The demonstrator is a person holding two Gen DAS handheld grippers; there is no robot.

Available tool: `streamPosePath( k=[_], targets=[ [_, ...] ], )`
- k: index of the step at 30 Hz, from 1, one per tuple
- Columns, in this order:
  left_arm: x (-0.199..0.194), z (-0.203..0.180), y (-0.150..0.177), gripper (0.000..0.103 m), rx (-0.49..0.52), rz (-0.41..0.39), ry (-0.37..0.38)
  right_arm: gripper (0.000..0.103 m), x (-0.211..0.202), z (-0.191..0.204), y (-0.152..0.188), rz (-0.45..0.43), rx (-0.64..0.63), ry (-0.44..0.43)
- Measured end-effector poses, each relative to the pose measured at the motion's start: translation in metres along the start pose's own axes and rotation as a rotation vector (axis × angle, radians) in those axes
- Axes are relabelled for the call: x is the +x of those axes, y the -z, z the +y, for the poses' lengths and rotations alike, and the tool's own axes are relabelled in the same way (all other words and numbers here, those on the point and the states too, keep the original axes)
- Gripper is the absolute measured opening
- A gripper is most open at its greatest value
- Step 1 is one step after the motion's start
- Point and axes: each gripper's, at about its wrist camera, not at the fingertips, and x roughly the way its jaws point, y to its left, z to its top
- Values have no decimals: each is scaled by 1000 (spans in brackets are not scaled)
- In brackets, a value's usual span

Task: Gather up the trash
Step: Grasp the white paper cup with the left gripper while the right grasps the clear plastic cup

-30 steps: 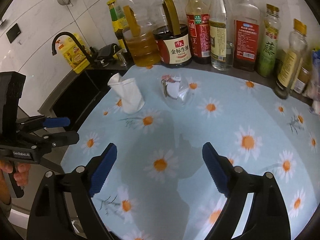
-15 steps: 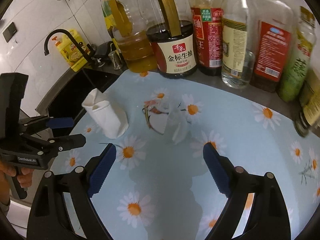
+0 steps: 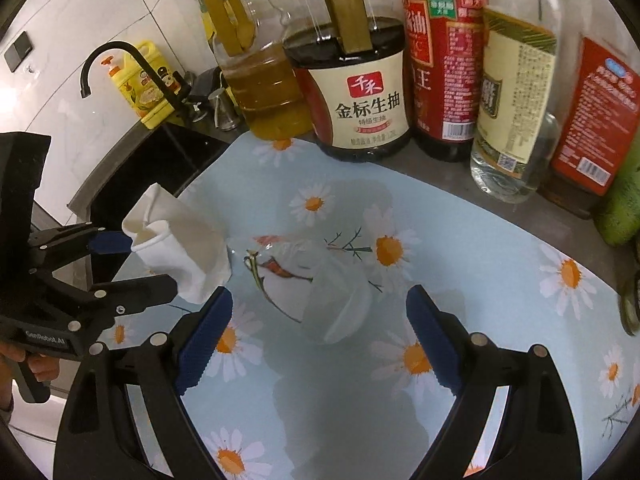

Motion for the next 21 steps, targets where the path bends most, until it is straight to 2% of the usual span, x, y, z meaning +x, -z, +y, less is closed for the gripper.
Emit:
streamPosePath(
  k=[9, 11, 13, 15, 21],
  targets=[
    [13, 0, -11, 77, -8, -16, -31, 84, 11, -7, -6, 12, -17, -29],
    [15, 1, -11, 77, -13, -20, -36, 81, 15, -6, -6, 18, -20, -38],
    [17, 2, -11, 68, -21, -17, -25, 73, 18, -5, -6, 23, -25, -40],
    [16, 1, -11, 68, -16, -31, -31, 67, 20, -3, -6, 26, -32, -43],
    [14, -2, -12, 67, 1, -38, -35, 63, 16, 3, -5, 8, -67, -38]
  ],
)
